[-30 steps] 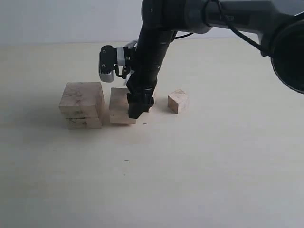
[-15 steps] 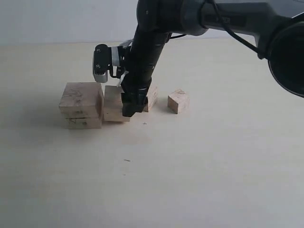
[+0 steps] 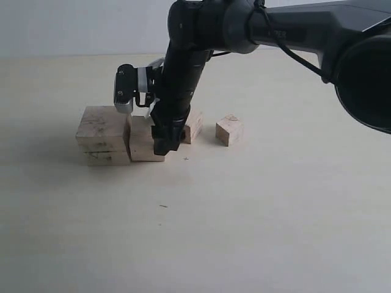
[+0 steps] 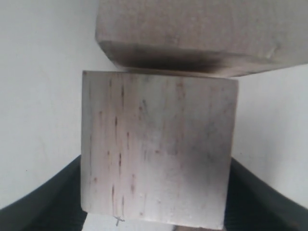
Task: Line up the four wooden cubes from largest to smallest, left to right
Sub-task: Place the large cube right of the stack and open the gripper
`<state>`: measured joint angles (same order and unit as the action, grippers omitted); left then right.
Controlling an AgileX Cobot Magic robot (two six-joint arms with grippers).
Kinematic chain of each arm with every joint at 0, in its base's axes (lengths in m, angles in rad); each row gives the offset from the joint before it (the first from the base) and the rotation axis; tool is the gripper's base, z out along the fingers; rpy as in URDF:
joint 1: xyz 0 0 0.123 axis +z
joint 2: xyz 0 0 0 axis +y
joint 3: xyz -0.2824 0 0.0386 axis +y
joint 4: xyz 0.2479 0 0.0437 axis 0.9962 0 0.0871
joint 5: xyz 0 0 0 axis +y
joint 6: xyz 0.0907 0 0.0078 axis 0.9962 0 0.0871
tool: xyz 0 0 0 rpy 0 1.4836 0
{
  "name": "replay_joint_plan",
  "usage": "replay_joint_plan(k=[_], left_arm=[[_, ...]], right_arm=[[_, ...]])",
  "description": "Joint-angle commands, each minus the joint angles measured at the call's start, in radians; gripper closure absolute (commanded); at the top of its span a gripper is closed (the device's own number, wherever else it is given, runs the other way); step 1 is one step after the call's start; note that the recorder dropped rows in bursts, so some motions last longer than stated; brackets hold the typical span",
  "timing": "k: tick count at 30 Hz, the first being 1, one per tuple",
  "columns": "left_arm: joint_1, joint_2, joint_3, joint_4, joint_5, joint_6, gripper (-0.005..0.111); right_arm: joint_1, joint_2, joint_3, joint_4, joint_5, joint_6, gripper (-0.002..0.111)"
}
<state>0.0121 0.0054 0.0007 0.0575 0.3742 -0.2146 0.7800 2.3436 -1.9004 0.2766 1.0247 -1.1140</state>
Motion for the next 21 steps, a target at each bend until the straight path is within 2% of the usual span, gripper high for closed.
replay_joint_plan(k=[1,7,11,15,16,18,20,21], left_arm=[[-0.005,-0.005,-0.001,-0.001,-0.005,-0.002,0.107],[-0.005,-0.005,-0.001,-0.001,-0.005,-0.002,0.107],[-0.005,-0.005,-0.001,-0.001,-0.005,-0.002,0.107],[-0.005,-0.005,-0.001,-0.001,-0.005,-0.002,0.107],[-0.005,-0.005,-0.001,-0.001,-0.005,-0.002,0.107],[-0.005,-0.005,-0.001,-0.001,-0.005,-0.002,0.107],[-0.005,-0.005,-0.001,-0.001,-0.005,-0.002,0.107],[-0.005,-0.005,-0.001,-0.001,-0.005,-0.002,0.107]], right_arm=[[-0.001,-0.004,-0.003,0.011,-0.024,0.000,0.108],[-0.001,-0.004,-0.003,0.011,-0.026,-0.002,0.108],[-0.001,-0.004,-0.003,0.011,-0.026,-0.002,0.099],[-0.001,-0.004,-0.003,0.011,-0.026,-0.002,0.077],[-0.001,-0.004,-0.003,0.011,-0.026,-0.002,0.065],[-0.001,-0.004,-0.003,0.011,-0.030,0.000,0.048],[-0.001,-0.004,-0.003,0.011,-0.046,0.000,0.036],[-0.001,-0.004,-0.003,0.011,-0.055,0.013,0.034]])
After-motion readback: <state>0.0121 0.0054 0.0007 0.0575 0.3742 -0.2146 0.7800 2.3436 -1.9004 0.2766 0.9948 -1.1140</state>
